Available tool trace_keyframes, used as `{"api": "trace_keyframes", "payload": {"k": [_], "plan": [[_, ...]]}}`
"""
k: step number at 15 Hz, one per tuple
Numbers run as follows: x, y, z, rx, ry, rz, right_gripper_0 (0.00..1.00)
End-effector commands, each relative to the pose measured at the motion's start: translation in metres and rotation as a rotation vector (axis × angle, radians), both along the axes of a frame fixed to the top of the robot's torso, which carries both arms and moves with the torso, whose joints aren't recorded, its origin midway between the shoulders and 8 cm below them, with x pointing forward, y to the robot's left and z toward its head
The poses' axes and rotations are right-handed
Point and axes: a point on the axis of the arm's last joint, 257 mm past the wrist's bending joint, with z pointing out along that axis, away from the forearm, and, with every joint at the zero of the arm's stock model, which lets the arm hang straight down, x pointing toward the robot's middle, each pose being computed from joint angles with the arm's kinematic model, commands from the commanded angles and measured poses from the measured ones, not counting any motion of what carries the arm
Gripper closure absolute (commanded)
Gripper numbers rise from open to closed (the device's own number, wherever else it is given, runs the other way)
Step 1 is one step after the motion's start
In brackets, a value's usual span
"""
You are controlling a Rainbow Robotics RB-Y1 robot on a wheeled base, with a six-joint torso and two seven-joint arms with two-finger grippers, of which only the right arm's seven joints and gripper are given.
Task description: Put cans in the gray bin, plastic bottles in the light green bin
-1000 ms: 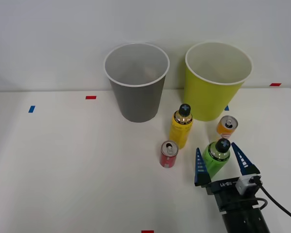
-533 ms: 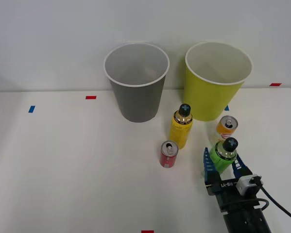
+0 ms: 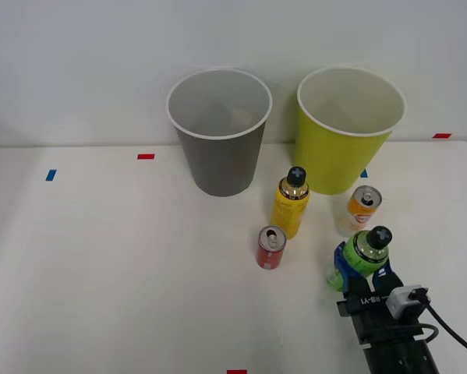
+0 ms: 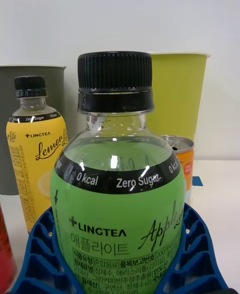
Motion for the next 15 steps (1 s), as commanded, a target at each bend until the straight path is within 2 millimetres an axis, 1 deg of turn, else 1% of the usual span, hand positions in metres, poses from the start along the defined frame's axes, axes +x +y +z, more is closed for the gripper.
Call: {"api": "trace_keyframes", "payload": {"k": [1, 3, 4, 6, 7, 10, 11, 13, 15], "plan": [[-0.007, -0.007, 0.008, 0.009, -0.017, 0.006, 1.00], [-0.014, -0.008, 0.022, 0.028, -0.034, 0.019, 1.00], [-0.015, -0.004, 0.029, 0.048, -0.027, 0.033, 1.00], [-0.012, 0.004, 0.047, 0.081, -0.027, 0.053, 1.00], [-0.008, 0.009, 0.061, 0.105, -0.034, 0.067, 1.00], [0.001, 0.015, 0.100, 0.211, -0.051, 0.096, 1.00], [0.004, 0.019, 0.120, 0.245, -0.066, 0.113, 1.00], [0.008, 0.017, 0.144, 0.302, -0.101, 0.126, 1.00], [0.016, 0.013, 0.168, 0.315, -0.156, 0.131, 1.00]]}}
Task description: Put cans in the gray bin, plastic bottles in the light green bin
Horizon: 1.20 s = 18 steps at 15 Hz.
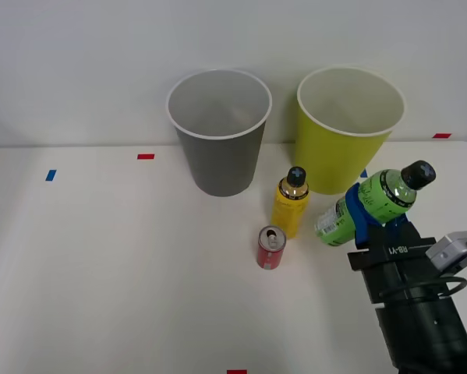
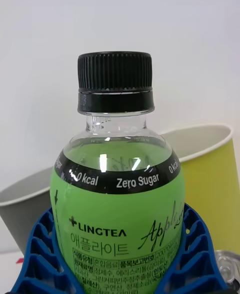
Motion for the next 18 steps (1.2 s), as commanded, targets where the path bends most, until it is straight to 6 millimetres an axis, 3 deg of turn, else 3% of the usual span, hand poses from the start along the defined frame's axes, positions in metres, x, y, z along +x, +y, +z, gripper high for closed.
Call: {"api": "trace_keyframes", "payload": {"k": [1, 4, 8, 13, 18], "plan": [[0.013, -0.005, 0.037, 0.022, -0.066, 0.000, 1.00], [0.026, -0.011, 0.080, 0.033, -0.090, -0.002, 1.00], [0.051, -0.005, 0.115, 0.098, -0.104, 0.011, 1.00], [0.096, -0.013, 0.162, 0.090, -0.054, 0.004, 1.00], [0.151, -0.022, 0.156, 0.045, 0.010, -0.038, 1.00]]}}
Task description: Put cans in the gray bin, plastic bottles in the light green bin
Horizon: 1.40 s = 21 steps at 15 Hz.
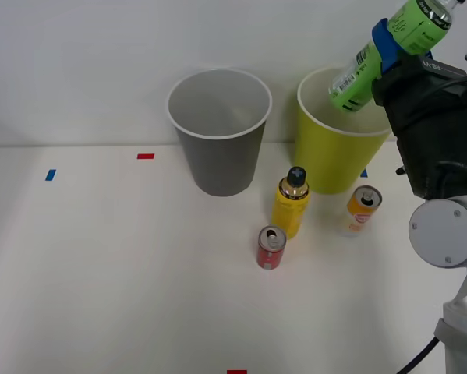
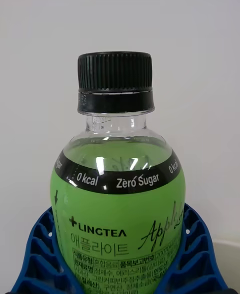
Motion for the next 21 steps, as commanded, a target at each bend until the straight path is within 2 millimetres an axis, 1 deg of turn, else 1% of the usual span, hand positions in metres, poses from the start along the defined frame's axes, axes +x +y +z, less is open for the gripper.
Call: {"api": "trace_keyframes", "payload": {"k": [1, 3, 5, 9, 14, 15, 16, 19, 20, 21], "plan": [[0.037, -0.006, -0.007, -0.030, 0.024, -0.040, 1.00], [0.051, -0.012, -0.015, -0.116, 0.045, -0.109, 1.00], [0.061, -0.014, -0.020, -0.157, 0.060, -0.139, 1.00], [0.080, -0.017, -0.025, -0.164, 0.084, -0.155, 1.00], [0.081, -0.014, -0.025, -0.163, 0.085, -0.155, 1.00], [0.081, -0.014, -0.025, -0.163, 0.085, -0.155, 0.97], [0.080, -0.012, -0.024, -0.164, 0.084, -0.152, 0.89], [0.080, -0.011, -0.025, -0.162, 0.084, -0.150, 0.47], [0.080, -0.011, -0.025, -0.158, 0.085, -0.150, 0.35], [0.080, -0.011, -0.025, -0.158, 0.085, -0.150, 0.19]]}}
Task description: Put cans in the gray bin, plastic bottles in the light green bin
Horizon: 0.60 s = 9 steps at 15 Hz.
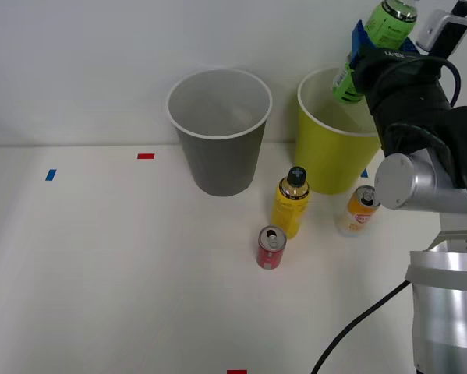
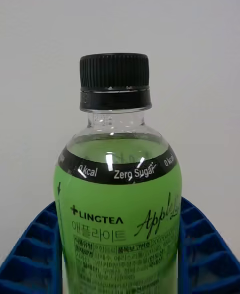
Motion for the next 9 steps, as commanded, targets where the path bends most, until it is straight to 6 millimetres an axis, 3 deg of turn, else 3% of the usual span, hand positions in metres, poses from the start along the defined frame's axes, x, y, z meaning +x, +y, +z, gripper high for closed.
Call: {"api": "trace_keyframes", "payload": {"k": [1, 9], "plan": [[-0.0001, -0.0002, -0.0011, 0.006, 0.001, -0.001, 0.03], [-0.0004, -0.0025, -0.0005, 0.017, -0.001, -0.003, 0.00]]}}
